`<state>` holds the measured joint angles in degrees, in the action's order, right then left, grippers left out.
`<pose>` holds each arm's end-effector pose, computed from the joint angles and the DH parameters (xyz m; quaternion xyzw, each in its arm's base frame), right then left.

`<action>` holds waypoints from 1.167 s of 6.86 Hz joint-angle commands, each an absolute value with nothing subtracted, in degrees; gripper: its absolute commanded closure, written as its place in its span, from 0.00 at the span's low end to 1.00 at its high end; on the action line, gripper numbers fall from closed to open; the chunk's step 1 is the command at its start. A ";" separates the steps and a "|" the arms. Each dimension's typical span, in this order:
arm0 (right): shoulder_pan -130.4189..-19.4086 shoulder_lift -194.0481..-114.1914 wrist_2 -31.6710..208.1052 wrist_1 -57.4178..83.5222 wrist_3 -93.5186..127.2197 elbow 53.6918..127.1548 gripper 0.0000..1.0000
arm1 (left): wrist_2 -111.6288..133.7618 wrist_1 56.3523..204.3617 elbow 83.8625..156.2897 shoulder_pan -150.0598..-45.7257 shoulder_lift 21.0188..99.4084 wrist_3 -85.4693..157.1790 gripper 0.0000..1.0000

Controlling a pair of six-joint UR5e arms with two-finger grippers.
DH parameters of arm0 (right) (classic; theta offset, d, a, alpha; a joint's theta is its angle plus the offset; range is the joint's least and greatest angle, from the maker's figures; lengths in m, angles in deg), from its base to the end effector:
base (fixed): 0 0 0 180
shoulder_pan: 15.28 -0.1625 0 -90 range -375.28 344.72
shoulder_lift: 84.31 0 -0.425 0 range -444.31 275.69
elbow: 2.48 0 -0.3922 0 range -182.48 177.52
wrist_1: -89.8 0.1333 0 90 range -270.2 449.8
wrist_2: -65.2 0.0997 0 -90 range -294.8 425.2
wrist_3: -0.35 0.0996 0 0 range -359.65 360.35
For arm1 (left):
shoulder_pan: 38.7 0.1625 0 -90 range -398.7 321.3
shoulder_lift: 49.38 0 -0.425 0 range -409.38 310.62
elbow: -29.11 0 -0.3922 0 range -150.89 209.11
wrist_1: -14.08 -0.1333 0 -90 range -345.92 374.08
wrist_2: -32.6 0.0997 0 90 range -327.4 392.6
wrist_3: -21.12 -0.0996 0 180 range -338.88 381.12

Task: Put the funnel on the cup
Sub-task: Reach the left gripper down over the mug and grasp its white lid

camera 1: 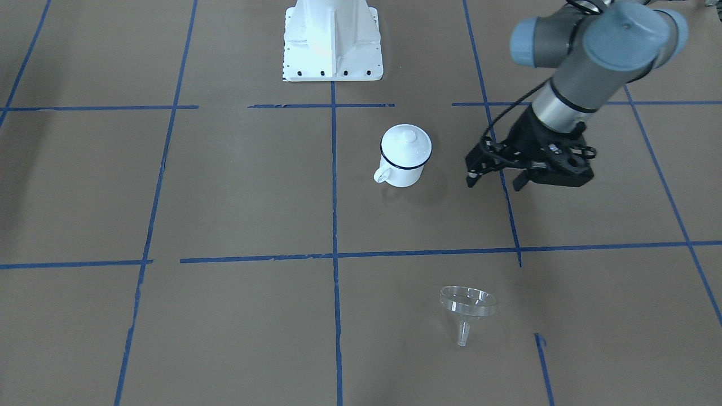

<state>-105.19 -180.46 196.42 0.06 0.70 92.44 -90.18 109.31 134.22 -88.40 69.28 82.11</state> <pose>0.0670 -0.4451 0.6701 -0.0093 -0.3520 0.0051 0.9360 0.3377 -0.5209 0.2438 0.0537 0.4704 -0.0417 0.8798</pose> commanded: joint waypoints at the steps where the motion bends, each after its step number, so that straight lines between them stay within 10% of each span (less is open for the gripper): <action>1: -105.19 -180.46 196.42 0.06 0.70 92.44 0.00 | -83.00 100.40 137.56 -79.51 74.19 92.88 0.00; 8: -105.19 -180.46 196.42 0.06 0.70 92.44 0.00 | -77.44 97.93 139.39 -70.96 72.62 98.29 0.00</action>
<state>-105.20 -180.46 196.42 0.06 0.70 92.44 -77.48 97.93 138.11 -71.53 73.65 98.26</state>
